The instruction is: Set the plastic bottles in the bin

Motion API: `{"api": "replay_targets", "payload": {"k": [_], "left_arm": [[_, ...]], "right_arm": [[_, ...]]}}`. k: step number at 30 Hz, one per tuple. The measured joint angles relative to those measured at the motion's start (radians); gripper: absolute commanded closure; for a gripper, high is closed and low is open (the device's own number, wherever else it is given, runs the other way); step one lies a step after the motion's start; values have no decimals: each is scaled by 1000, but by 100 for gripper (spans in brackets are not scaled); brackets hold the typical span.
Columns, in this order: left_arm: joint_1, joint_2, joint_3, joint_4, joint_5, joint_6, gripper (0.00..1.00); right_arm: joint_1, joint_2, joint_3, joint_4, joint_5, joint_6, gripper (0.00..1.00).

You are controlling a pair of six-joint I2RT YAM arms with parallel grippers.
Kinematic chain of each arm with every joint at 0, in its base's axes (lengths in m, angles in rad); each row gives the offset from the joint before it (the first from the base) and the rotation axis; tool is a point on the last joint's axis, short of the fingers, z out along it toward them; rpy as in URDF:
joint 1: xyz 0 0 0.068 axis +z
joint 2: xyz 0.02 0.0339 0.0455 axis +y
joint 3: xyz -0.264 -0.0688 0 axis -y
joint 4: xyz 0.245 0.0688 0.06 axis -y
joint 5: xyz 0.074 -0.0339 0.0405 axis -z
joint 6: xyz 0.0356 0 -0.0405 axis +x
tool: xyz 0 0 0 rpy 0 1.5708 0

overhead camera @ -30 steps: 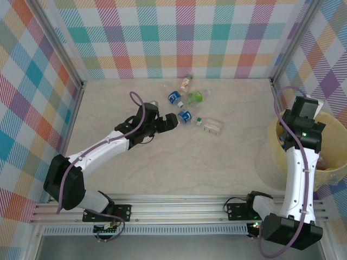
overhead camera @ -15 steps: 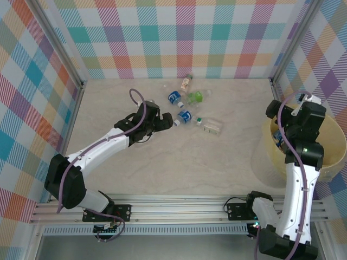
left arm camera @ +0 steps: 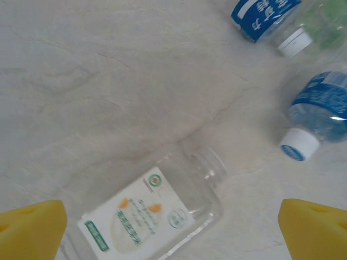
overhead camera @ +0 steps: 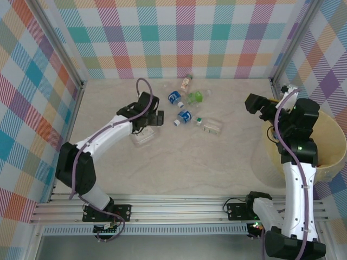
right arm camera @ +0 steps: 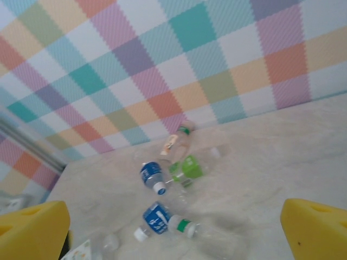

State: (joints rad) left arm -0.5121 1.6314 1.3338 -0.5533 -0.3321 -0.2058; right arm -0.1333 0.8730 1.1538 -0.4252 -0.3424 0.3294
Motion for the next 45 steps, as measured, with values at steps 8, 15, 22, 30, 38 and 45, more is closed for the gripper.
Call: {"api": "replay_targets", "payload": {"k": [8, 15, 22, 30, 38, 45], "left_arm": [[78, 211, 206, -132, 94, 288, 0], [126, 282, 249, -311, 290, 517, 0], [156, 286, 208, -362, 309, 637, 0], [206, 291, 158, -367, 299, 692, 0], [205, 245, 67, -295, 332, 731, 0], [201, 224, 37, -251, 357, 740, 4]], "right_arm": [[70, -2, -16, 48, -17, -3, 0], [73, -26, -28, 51, 8, -8, 0], [76, -21, -29, 51, 16, -8, 0], [77, -8, -29, 66, 21, -8, 0], [81, -8, -29, 66, 36, -16, 0], [82, -8, -33, 66, 47, -23, 0]]}}
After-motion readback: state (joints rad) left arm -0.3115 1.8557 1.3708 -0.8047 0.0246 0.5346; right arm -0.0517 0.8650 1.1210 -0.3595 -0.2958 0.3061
